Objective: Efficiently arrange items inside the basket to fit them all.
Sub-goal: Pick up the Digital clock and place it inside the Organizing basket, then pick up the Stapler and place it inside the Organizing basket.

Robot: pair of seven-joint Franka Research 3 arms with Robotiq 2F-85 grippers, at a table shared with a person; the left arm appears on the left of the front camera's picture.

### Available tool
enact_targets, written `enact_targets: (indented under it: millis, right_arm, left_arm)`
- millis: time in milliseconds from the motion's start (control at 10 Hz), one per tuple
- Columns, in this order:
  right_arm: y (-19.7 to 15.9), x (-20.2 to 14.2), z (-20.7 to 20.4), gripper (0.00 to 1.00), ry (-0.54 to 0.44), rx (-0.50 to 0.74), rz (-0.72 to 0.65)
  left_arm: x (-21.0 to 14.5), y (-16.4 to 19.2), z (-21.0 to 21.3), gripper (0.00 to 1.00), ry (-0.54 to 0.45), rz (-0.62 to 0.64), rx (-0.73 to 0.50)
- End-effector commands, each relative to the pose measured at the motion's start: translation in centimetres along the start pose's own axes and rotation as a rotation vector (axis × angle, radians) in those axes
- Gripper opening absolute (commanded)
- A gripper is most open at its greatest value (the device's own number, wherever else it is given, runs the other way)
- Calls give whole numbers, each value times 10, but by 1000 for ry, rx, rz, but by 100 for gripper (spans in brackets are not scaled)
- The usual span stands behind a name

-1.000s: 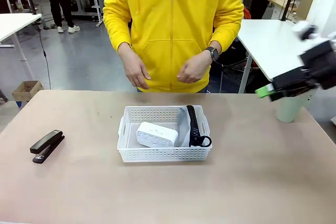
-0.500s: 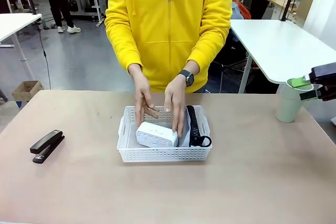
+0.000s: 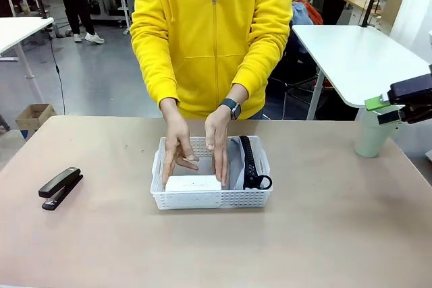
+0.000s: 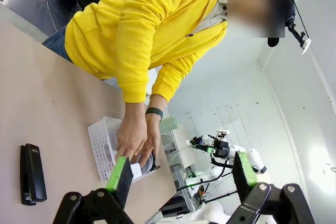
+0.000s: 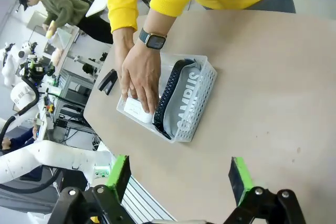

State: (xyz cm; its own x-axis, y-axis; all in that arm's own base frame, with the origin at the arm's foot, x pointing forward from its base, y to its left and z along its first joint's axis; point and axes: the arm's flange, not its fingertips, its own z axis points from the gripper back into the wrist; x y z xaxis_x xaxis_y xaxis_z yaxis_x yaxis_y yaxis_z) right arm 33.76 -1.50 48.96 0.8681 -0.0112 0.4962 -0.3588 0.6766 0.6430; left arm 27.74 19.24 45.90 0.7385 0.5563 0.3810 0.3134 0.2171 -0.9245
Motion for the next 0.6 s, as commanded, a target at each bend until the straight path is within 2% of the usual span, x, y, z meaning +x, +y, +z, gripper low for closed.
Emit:
enact_targets:
  millis: [0,500]
  right_arm:
    - [-2,1,2,100,-18,20,-5]
    - [-2,1,2,100,-18,20,-5]
  left_arm:
    - [-3,-2,0,100,4,-20,-10]
    - [-3,-2,0,100,4,-20,-10]
